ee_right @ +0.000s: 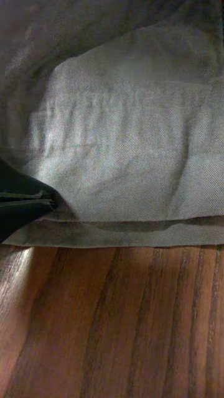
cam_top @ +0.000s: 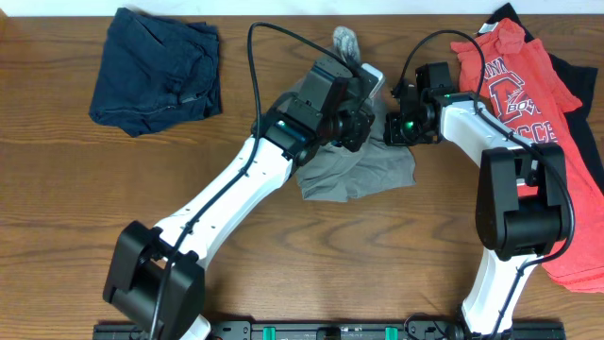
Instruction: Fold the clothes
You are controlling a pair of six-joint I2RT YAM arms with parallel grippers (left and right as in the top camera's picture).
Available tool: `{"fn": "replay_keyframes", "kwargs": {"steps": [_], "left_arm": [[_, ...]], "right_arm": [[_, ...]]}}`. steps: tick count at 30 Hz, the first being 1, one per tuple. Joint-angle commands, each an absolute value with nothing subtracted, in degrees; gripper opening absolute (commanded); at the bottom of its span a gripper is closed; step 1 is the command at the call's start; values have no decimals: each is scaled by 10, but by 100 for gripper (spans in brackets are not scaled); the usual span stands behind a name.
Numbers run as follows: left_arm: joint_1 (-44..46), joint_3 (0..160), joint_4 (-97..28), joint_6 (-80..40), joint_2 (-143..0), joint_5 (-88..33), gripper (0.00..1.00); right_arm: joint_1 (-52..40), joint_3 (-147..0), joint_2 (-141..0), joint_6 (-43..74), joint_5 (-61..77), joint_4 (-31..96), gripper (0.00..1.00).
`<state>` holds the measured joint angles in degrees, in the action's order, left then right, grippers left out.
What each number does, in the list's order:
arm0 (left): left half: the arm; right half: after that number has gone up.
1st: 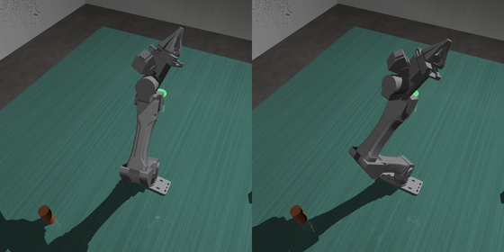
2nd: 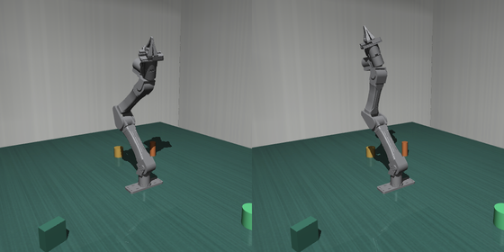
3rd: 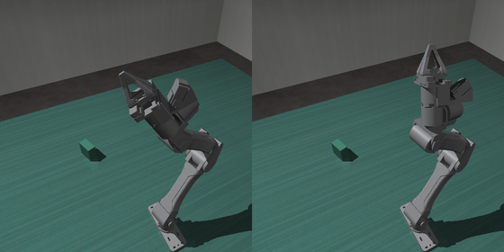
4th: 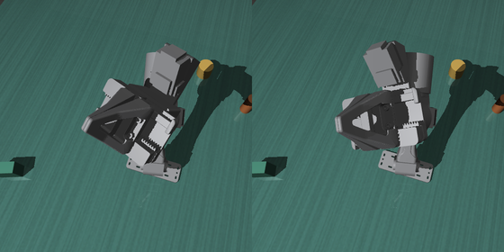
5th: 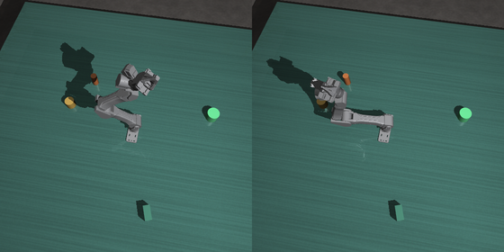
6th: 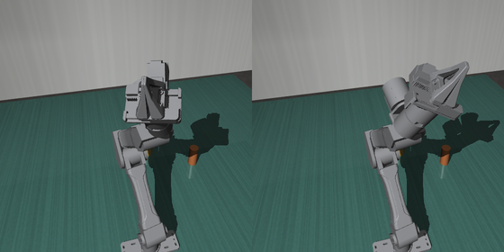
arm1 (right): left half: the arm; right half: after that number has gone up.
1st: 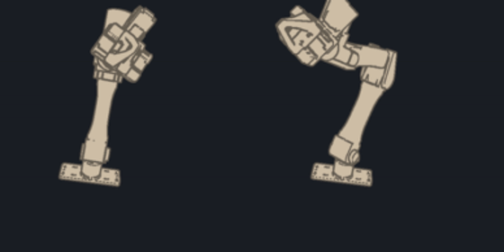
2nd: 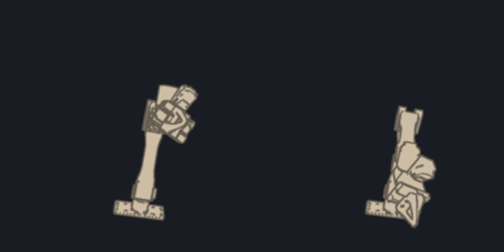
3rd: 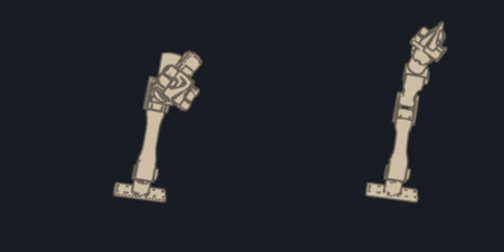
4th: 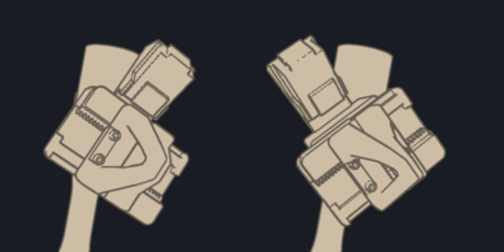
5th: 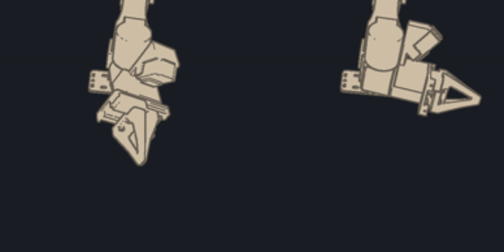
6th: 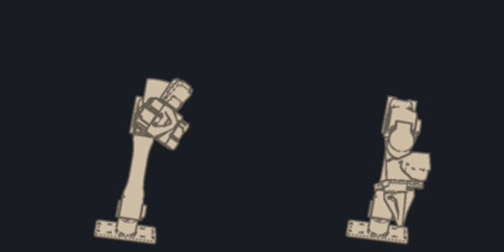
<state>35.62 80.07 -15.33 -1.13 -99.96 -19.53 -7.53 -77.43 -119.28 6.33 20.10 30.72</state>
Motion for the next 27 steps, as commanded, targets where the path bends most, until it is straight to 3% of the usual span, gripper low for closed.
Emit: {"fn": "replay_keyframes", "kwargs": {"steps": [1,2,4,6,16,23,27], "left_arm": [[356,814,-140,-38,-1021,-199,6],[356,814,-140,-38,-1025,-199,17],[356,814,-140,-38,-1026,-199,63],[355,814,-137,-38,-1025,-199,97],[339,818,-131,-38,-982,-199,98],[339,822,-116,-41,-900,-206,98],[338,822,-118,-44,-857,-205,98]], "right_arm": [[-79,-761,-1202,72,200,308,1],[-79,-761,-1202,72,200,308,1],[-79,-761,-1202,72,203,307,1],[-77,-761,-1201,72,215,300,1],[6,-832,-1125,66,281,338,2],[22,-863,-1054,50,281,373,29],[2,-863,-1048,50,292,375,35]]}}
